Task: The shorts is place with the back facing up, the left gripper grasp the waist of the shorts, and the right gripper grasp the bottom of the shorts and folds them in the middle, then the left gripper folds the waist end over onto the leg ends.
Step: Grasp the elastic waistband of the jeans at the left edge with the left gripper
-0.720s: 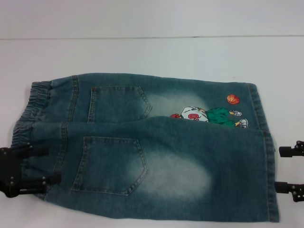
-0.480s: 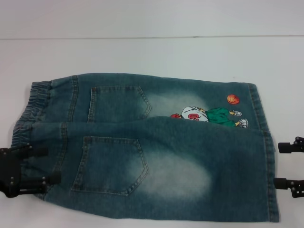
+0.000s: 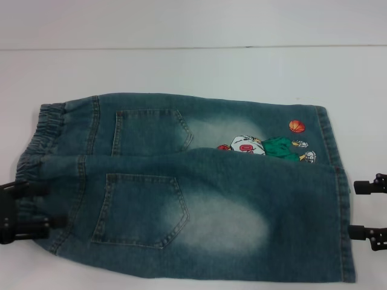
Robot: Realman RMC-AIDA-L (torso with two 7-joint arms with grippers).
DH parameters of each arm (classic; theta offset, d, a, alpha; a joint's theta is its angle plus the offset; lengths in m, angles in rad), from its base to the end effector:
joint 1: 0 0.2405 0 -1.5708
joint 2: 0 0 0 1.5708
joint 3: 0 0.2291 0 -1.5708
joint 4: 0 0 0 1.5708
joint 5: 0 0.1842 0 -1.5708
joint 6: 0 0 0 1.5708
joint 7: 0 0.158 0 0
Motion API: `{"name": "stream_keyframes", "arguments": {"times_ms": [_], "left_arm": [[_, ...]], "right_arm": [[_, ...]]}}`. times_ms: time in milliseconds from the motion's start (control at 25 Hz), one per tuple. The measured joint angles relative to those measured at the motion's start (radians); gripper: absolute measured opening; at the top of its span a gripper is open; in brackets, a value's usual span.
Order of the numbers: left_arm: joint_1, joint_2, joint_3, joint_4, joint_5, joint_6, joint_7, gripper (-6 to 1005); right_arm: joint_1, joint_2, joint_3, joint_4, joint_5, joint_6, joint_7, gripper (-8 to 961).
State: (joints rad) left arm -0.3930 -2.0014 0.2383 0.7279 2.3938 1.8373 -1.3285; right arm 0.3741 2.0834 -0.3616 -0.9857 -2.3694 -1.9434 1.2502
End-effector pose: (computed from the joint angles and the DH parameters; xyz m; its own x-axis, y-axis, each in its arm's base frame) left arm -0.2993 0.2360 0.0573 0.7432 0.4909 0.4546 0.6105 -0.7756 -0.1605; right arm 0.2763 0.2297 0.0577 0.8872 -0.3177 -0.3345 -0.3946 -0.8982 -0.1936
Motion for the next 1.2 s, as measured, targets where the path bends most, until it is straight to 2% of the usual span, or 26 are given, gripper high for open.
{"name": "stream_keyframes", "arguments": {"times_ms": [80, 120, 440, 600, 880, 1200], "left_arm": [[0.003, -0.003, 0.0, 0.028, 0.005, 0.003, -0.025, 899], [0.012, -0.011, 0.004, 0.096, 0.018, 0.013, -0.081, 897], [0.039, -0.033, 0.048, 0.325, 0.077, 0.034, -0.263, 883], [0.026, -0.036, 0.056, 0.361, 0.127, 0.0, -0.327, 877], [0.007, -0.061, 0.14, 0.37, 0.191, -0.117, -0.376, 864], [-0.004, -0.072, 0.156, 0.361, 0.252, -0.2, -0.395, 850]], "right_arm": [[-0.001, -0.001, 0.0, 0.0, 0.0, 0.0, 0.004, 940], [-0.001, -0.001, 0.0, 0.0, -0.002, -0.001, 0.005, 940], [-0.001, -0.002, -0.011, -0.001, -0.005, -0.005, 0.01, 940], [-0.001, -0.001, -0.011, -0.001, -0.005, -0.002, 0.012, 940], [0.001, -0.001, -0.01, -0.001, -0.005, 0.0, 0.026, 940], [0.005, 0.0, -0.008, -0.001, -0.005, 0.0, 0.032, 940]]}}
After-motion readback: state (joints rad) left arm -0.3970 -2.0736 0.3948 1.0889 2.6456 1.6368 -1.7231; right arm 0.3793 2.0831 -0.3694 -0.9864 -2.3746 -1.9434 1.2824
